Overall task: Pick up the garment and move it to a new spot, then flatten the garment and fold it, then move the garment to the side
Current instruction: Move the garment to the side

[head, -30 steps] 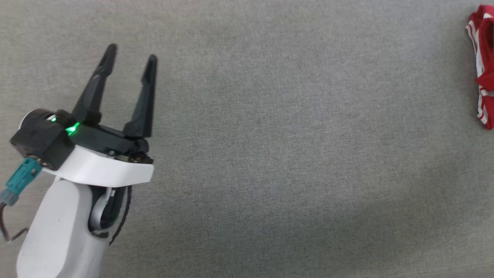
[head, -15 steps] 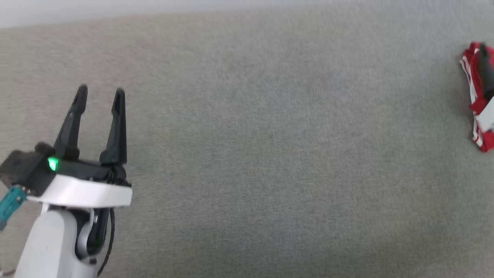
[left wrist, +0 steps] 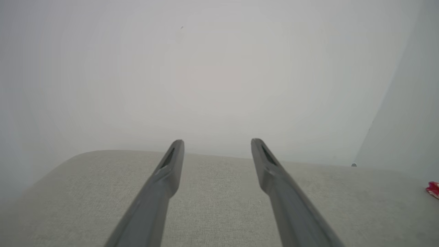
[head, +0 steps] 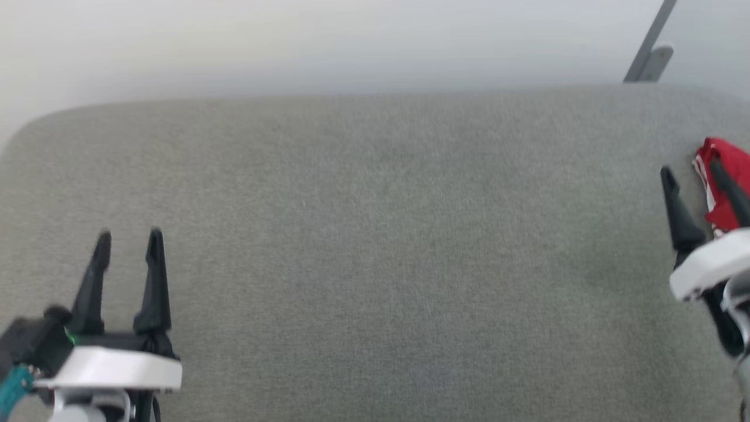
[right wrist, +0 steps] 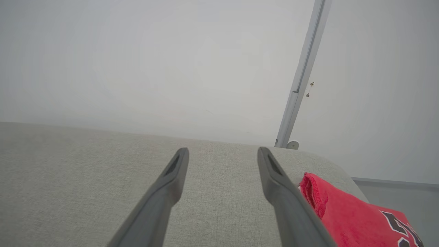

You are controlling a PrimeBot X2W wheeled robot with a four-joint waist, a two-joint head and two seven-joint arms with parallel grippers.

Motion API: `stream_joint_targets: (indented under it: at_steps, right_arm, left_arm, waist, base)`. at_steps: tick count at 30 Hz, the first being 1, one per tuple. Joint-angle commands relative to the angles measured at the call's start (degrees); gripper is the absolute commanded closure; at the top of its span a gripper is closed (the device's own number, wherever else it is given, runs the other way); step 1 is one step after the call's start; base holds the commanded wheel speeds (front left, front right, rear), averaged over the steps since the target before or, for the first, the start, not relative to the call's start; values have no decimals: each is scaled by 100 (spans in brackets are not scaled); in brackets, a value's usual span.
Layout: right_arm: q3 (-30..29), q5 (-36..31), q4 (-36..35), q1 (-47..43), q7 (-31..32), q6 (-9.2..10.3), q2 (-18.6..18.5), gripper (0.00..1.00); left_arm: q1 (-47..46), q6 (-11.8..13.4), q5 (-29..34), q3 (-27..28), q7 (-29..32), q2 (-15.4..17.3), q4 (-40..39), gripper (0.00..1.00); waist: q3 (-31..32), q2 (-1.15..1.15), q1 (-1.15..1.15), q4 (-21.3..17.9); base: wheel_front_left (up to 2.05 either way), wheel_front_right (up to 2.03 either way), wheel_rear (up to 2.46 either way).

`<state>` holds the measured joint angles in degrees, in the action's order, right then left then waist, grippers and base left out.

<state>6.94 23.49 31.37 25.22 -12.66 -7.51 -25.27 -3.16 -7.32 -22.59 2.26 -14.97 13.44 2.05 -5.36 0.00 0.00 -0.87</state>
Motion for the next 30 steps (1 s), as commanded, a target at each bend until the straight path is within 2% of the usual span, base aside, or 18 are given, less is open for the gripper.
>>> stream_joint_targets:
  at_steps: [1, 17, 24, 30]
  right_arm:
    - [-67, -25, -103, -186, -47, 4, 101, 0]
    - [-881, -598, -1823, -2042, -110, 4, 914, 0]
    - [-1067, -623, -2230, -2502, -124, 4, 1209, 0]
    - [-1125, -657, -2406, -2693, -111, 4, 1323, 0]
  left_arm:
    - [130, -20, -16, 38, -27, -5, 3, 0]
    - [1061, -20, -164, 238, -27, -119, 158, 0]
    - [1249, -20, -181, 271, -27, -178, 219, 0]
    - [1320, -20, -204, 319, -27, -251, 253, 0]
  waist:
    - [184, 0, 0, 86]
    - [661, 0, 0, 66]
    - [721, 0, 0, 3]
    - [741, 0, 0, -55]
  base:
    - [0, 0, 0]
    - [0, 0, 0]
    - [0, 0, 0]
    - [0, 0, 0]
